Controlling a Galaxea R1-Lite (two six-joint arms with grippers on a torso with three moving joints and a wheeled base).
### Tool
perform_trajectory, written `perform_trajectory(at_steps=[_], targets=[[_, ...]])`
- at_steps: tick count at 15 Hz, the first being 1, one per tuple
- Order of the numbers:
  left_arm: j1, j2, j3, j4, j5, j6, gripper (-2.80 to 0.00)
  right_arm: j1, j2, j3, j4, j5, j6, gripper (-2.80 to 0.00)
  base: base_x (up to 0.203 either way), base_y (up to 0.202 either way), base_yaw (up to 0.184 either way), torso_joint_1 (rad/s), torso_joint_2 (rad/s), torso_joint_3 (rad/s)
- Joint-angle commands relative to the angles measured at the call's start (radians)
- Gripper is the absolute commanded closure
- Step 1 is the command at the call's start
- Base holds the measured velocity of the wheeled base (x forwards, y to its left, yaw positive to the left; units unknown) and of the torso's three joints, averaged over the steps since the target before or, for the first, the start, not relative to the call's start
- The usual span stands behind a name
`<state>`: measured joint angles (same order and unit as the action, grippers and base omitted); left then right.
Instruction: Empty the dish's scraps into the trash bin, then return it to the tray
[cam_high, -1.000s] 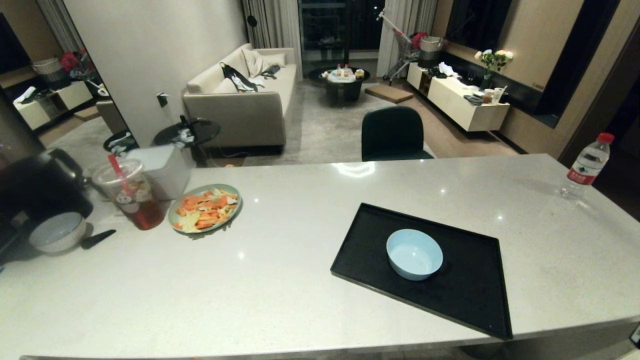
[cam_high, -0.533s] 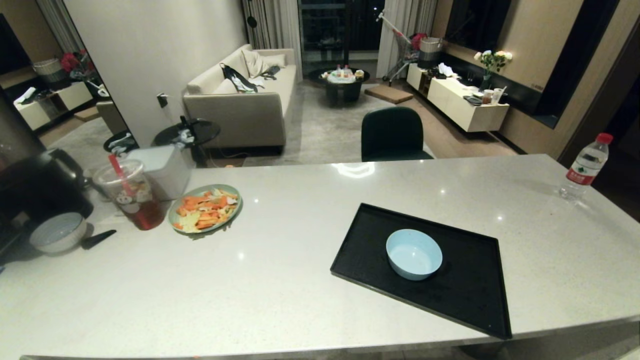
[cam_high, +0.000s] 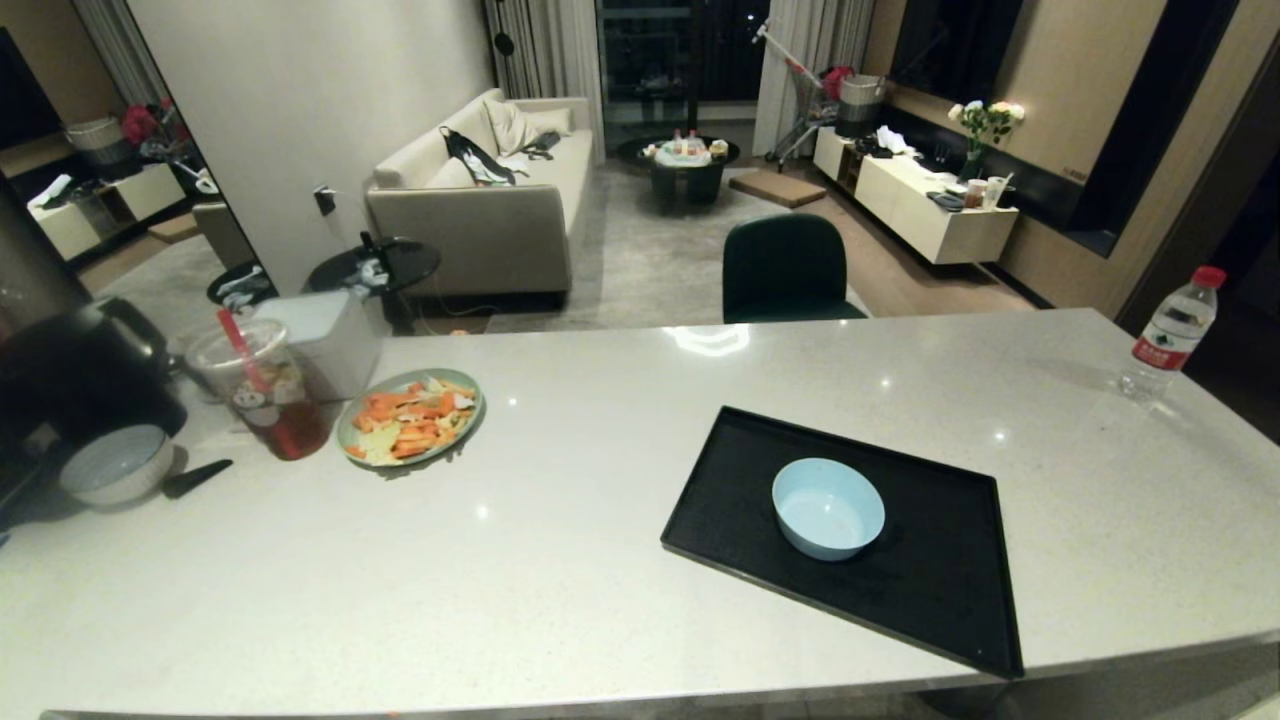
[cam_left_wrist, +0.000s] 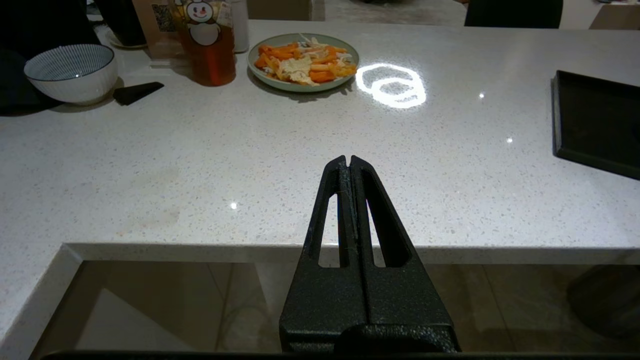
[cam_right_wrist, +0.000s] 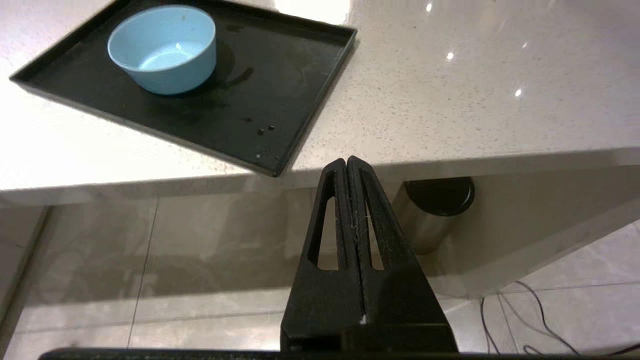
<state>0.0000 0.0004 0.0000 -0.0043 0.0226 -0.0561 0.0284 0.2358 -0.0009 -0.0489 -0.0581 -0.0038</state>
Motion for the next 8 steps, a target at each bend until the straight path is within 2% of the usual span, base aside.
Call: perform_trajectory(at_steps=[1,6,8], targets=[[0.000,0.001,0.000,0.000,0.000,-0.001,0.00,-0.005,-0.038,0.001,0.000,0.000,0.002,0.00,0.000,0.000,0.000,0.000,0.00,0.000],[-0.002,0.001,0.000,0.000,0.000,-0.001,0.00,-0.024,-0.233,0.001,0.002,0.034,0.000,0.00,0.000,0.000,0.000,0.000,0.00,0.000],[0.000,0.001,0.000,0.000,0.000,-0.001,0.00,-0.024,-0.236,0.001,0.001,0.038,0.001,0.00,0.000,0.000,0.000,0.000,0.00,0.000]])
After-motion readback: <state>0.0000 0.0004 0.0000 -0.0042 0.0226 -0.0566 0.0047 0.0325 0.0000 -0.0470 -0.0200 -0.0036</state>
